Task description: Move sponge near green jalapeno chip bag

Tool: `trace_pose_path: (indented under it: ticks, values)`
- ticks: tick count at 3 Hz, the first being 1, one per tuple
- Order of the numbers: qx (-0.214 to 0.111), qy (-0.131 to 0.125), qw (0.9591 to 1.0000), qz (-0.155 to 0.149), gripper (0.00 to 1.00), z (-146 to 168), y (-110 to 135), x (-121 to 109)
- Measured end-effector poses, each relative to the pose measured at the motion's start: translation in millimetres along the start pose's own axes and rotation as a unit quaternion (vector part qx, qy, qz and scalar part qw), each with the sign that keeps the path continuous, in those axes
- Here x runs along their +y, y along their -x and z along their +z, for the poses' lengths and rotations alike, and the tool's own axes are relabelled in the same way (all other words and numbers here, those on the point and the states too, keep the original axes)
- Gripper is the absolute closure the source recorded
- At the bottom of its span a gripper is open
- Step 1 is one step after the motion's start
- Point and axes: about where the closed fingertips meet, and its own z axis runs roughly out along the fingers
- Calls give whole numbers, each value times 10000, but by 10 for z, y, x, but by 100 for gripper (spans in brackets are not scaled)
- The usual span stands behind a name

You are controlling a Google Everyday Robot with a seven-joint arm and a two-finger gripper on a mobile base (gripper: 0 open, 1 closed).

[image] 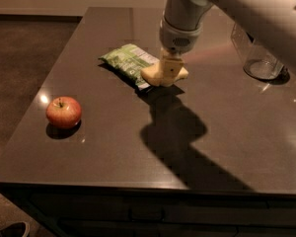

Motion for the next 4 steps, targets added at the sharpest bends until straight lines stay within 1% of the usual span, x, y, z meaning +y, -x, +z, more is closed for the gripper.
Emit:
trace_pose_path:
  ticks: [2, 3, 4]
  values:
    - [-2, -12, 10000, -13, 12, -1, -4, 5]
    - [-6, -19, 10000, -18, 0, 4, 2, 4]
    - [-6, -19, 10000, -19, 0, 4, 2, 4]
